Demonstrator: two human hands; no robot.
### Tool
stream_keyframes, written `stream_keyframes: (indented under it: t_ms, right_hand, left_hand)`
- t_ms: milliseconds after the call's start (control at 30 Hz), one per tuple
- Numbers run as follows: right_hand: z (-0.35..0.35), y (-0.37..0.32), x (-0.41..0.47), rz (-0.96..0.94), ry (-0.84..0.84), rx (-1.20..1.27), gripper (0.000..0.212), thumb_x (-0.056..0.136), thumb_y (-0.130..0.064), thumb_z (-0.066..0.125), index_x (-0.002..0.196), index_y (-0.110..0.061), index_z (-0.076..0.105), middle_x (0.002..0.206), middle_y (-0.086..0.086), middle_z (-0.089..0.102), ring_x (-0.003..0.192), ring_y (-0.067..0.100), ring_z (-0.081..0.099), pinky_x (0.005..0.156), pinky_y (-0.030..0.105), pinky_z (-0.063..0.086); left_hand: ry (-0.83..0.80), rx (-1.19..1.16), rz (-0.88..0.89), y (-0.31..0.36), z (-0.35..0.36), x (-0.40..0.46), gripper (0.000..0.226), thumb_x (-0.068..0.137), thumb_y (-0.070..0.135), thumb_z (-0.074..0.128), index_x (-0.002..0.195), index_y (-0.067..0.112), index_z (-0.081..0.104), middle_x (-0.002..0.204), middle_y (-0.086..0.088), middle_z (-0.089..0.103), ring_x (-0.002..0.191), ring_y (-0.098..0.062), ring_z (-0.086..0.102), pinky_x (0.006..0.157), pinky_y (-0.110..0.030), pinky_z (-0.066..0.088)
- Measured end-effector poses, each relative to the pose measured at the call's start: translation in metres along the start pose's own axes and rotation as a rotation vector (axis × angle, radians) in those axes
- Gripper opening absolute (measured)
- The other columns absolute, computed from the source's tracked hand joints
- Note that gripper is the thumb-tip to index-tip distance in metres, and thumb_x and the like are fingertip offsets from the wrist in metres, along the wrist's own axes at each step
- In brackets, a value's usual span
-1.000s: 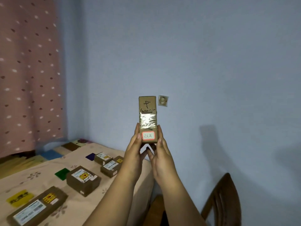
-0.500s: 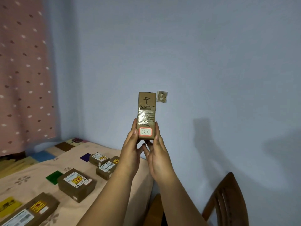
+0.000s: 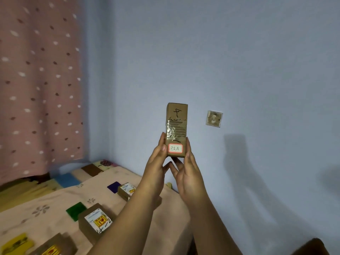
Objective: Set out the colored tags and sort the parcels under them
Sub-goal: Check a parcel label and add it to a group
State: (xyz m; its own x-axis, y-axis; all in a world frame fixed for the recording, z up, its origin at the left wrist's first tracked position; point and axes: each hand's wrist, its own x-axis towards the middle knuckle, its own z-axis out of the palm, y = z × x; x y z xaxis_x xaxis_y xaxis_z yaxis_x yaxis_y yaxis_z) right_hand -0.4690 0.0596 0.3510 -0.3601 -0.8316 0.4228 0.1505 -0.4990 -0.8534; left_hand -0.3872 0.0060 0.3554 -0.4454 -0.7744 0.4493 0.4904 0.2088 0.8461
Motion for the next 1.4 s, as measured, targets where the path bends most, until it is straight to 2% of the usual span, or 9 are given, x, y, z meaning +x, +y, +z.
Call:
stream_keyframes:
  t_ms: [100,567,700,833,933,1033,1167,1300,1400]
  right_hand:
    - [0.015,0.020,0.025,0.012,-0.045,0.010,0.048,0.091,-0.052,0.043,0.139,-0.048,0.044,0.142,-0.009,0.053,0.133,0.017,0.049,0.116,0.046,0.033]
    - [0.067,0.103,0.109,0.245,-0.343,0.162,0.047,0.100,-0.041,0.036,0.147,-0.037,0.038,0.138,-0.006,0.057,0.128,0.017,0.054,0.113,0.043,0.037]
    - [0.080,0.128,0.125,0.279,-0.479,0.111,0.049,0.093,-0.053,0.039,0.143,-0.048,0.039,0.143,-0.009,0.052,0.135,0.016,0.046,0.112,0.039,0.037]
    - [0.084,0.142,0.144,0.235,-0.603,-0.142,0.039,0.095,-0.067,0.026,0.133,-0.069,0.031,0.149,-0.018,0.042,0.139,0.011,0.038,0.116,0.047,0.030]
    - [0.081,0.146,0.157,0.233,-0.659,-0.205,0.041,0.096,-0.066,0.019,0.135,-0.068,0.029,0.151,-0.019,0.039,0.141,0.012,0.035,0.115,0.045,0.030]
    - [0.079,0.150,0.167,0.287,-0.695,-0.210,0.046,0.097,-0.062,0.020,0.140,-0.058,0.032,0.150,-0.016,0.040,0.138,0.013,0.037,0.105,0.032,0.033]
    - [0.078,0.162,0.176,0.336,-0.765,-0.214,0.049,0.095,-0.062,0.019,0.143,-0.056,0.030,0.145,-0.019,0.041,0.130,0.005,0.035,0.099,0.031,0.029]
    - [0.078,0.179,0.179,0.362,-0.823,-0.201,0.044,0.097,-0.058,0.023,0.140,-0.055,0.034,0.124,-0.031,0.047,0.117,-0.004,0.040,0.098,0.027,0.028]
    - [0.080,0.194,0.182,0.398,-0.854,-0.241,0.045,0.098,-0.057,0.025,0.142,-0.051,0.035,0.138,-0.019,0.048,0.129,0.007,0.040,0.102,0.030,0.028]
  left_hand:
    - [0.045,0.034,0.007,-0.003,-0.027,0.017,0.055,0.090,0.054,0.046,0.144,0.047,0.039,0.143,0.011,0.053,0.135,-0.015,0.046,0.114,-0.049,0.034]
    - [0.346,0.228,-0.019,-0.012,-0.134,0.051,0.066,0.080,0.057,0.063,0.142,0.045,0.043,0.140,0.005,0.057,0.136,-0.024,0.046,0.112,-0.055,0.034]
    - [0.496,0.270,-0.008,-0.015,-0.157,0.053,0.055,0.090,0.046,0.060,0.142,0.039,0.046,0.130,0.005,0.064,0.126,-0.018,0.056,0.108,-0.048,0.040]
    - [0.636,0.305,-0.004,-0.018,-0.162,0.058,0.050,0.093,0.041,0.056,0.143,0.038,0.046,0.126,0.008,0.066,0.113,-0.007,0.062,0.095,-0.035,0.048]
    - [0.726,0.341,-0.013,-0.023,-0.163,0.064,0.064,0.079,0.060,0.064,0.139,0.046,0.046,0.137,0.007,0.058,0.128,-0.016,0.052,0.106,-0.046,0.041]
    - [0.805,0.337,-0.012,-0.029,-0.165,0.067,0.065,0.079,0.060,0.064,0.139,0.044,0.047,0.134,0.006,0.061,0.128,-0.018,0.051,0.108,-0.049,0.039]
    - [0.865,0.390,-0.052,-0.041,-0.171,0.066,0.069,0.079,0.067,0.055,0.141,0.039,0.046,0.133,0.005,0.062,0.128,-0.017,0.051,0.111,-0.053,0.035]
    - [0.954,0.408,-0.114,-0.053,-0.181,0.064,0.034,0.090,0.066,0.042,0.116,0.052,0.058,0.120,0.015,0.064,0.127,-0.012,0.049,0.112,-0.043,0.033]
    - [0.985,0.455,-0.122,-0.064,-0.198,0.059,0.044,0.093,0.062,0.037,0.124,0.042,0.061,0.127,0.008,0.064,0.132,-0.015,0.047,0.114,-0.043,0.031]
